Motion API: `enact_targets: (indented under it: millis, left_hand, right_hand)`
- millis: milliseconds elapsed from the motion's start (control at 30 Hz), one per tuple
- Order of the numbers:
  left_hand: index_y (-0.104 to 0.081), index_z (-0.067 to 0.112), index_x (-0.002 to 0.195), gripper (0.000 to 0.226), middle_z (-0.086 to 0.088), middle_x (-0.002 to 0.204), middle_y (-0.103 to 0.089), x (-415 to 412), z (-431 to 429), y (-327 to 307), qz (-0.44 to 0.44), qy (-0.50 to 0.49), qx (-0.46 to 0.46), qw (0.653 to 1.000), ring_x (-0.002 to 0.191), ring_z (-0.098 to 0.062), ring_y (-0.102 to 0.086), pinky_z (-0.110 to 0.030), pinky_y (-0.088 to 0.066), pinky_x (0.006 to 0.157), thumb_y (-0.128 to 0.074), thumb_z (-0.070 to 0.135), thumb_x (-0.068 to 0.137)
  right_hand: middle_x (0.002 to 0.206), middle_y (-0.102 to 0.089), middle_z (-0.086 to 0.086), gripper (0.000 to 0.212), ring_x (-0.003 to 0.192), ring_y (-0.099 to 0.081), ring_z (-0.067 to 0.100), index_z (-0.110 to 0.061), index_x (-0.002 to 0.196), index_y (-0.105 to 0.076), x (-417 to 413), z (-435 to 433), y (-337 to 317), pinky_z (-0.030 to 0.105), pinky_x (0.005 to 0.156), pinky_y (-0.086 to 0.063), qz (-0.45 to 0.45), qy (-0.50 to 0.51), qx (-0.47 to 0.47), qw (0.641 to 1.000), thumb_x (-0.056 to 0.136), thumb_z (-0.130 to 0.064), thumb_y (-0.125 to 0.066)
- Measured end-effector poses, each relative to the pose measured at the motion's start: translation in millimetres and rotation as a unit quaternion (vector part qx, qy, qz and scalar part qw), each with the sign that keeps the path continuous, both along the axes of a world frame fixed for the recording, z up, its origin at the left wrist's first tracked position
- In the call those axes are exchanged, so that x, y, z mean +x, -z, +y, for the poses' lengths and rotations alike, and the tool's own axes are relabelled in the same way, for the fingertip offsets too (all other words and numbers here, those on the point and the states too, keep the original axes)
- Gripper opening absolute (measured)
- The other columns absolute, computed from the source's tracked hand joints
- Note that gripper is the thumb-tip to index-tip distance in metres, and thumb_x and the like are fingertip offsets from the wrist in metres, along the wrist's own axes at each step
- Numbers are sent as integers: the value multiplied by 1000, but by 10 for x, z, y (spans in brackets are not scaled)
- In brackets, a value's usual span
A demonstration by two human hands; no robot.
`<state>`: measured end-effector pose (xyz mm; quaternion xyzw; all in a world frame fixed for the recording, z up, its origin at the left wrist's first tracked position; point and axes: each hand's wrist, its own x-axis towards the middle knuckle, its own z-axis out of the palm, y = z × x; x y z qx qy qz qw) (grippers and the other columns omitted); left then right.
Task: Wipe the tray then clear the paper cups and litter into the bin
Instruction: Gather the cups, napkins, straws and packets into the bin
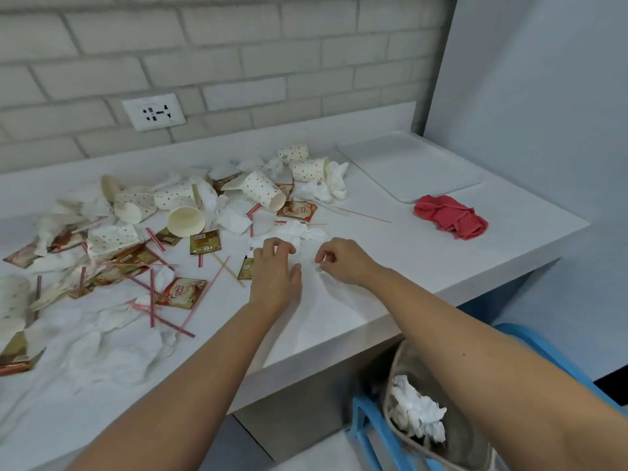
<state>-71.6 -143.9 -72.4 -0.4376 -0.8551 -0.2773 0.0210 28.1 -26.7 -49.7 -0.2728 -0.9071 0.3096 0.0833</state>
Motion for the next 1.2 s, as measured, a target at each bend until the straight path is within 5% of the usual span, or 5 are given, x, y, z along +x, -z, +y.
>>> enact_targets:
  millis: [233,533,733,867,1200]
  left_hand:
    - [-33,20,138,58,-5,147,-32,-296,282,9,31,-46,-157,986,138,-32,-21,-44,-25,109,-48,49,91]
    - [-44,17,132,38,-6,129,-46,-350,310,171,52,41,-85,994,112,-27,-44,-34,-34,91,-41,14,95]
    - [-56,5,117,28,-14,113,-54,-488,184,5,-25,86,139,986,103,-24,-50,-23,-36,85,-43,2,93]
    - [-53,0,120,27,-14,115,-57,-612,55,-271,-81,1,255,964,103,-20,-51,-15,-34,83,-41,7,97]
    - [-45,11,126,29,-11,122,-54,-1040,-415,-447,-262,-214,334,879,111,-27,-52,-40,-47,95,-36,10,98]
  right_hand:
    - [132,-39,11,47,122,-39,28,-13,133,-45,-342,111,32,34,96,-40,-33,53,63,996,87,-6,-54]
    - [150,-24,5,69,126,-32,32,-32,150,-10,-652,216,108,39,100,-37,-144,-27,150,978,93,-10,-42]
    - [143,-37,11,53,129,-32,33,-25,148,-25,-739,253,122,42,103,-32,-197,-23,166,966,96,-26,-39]
    - [123,-54,13,31,117,-42,31,-4,116,-56,-762,196,177,37,90,-38,-127,13,146,981,98,-24,-40]
    - [77,-50,14,12,79,-46,21,5,84,-59,-926,-35,-9,23,60,-25,77,2,43,996,78,9,-50]
